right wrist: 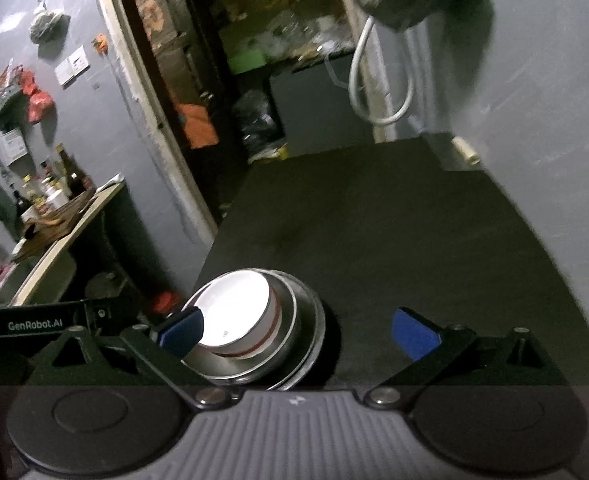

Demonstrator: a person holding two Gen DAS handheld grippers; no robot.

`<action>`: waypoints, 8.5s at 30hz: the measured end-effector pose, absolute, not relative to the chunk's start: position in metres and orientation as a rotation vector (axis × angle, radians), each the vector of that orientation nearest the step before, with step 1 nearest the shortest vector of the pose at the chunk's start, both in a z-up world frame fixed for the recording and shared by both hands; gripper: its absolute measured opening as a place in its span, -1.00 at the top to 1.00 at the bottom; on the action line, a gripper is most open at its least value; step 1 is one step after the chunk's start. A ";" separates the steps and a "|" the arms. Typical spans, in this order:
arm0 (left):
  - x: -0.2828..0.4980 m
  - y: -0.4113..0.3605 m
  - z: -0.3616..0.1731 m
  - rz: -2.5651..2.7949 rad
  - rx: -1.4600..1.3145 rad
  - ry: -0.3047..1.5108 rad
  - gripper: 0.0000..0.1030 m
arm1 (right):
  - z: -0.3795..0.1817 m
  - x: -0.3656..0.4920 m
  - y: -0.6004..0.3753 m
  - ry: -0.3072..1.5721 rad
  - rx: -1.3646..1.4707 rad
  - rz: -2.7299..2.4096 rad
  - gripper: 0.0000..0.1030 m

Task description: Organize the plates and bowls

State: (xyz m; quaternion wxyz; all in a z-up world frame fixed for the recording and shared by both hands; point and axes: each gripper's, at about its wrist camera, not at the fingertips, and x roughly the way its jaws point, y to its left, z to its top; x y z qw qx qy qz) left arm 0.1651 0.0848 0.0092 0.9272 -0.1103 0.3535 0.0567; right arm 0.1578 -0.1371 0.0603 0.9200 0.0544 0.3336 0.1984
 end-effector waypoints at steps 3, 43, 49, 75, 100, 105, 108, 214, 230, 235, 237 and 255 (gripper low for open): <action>0.152 0.086 0.013 0.083 -0.230 0.693 -0.98 | 0.068 0.136 -0.139 0.646 0.121 0.361 -1.00; 0.040 0.084 0.022 0.079 -0.166 0.474 -0.98 | 0.088 0.023 -0.122 0.621 -0.035 0.337 -1.00; 0.037 0.060 0.018 0.092 -0.137 0.490 -0.98 | 0.090 0.018 -0.134 0.559 -0.108 0.398 -1.00; 0.003 0.019 0.018 0.287 0.016 0.655 -0.98 | 0.062 0.019 -0.187 0.741 -0.011 0.416 -1.00; 0.038 0.039 0.003 0.137 0.015 0.669 -0.98 | 0.064 0.021 -0.172 0.743 -0.039 0.296 -1.00; 0.037 0.041 0.005 0.133 0.017 0.648 -0.98 | 0.069 0.021 -0.169 0.714 -0.052 0.295 -1.00; 0.037 0.042 0.006 0.136 0.014 0.642 -0.99 | 0.071 0.023 -0.168 0.707 -0.058 0.299 -1.00; 0.032 0.044 0.005 0.155 0.013 0.645 -0.99 | 0.069 0.024 -0.162 0.719 -0.071 0.318 -1.00; 0.032 0.044 0.005 0.154 0.014 0.645 -0.99 | 0.070 0.023 -0.161 0.720 -0.070 0.317 -1.00; 0.032 0.044 0.004 0.155 0.013 0.645 -0.99 | 0.069 0.024 -0.161 0.720 -0.071 0.318 -1.00; 0.032 0.044 0.005 0.155 0.013 0.646 -0.98 | 0.070 0.023 -0.161 0.719 -0.072 0.317 -1.00; 0.032 0.045 0.004 0.152 0.011 0.649 -0.99 | 0.069 0.021 -0.159 0.724 -0.074 0.313 -1.00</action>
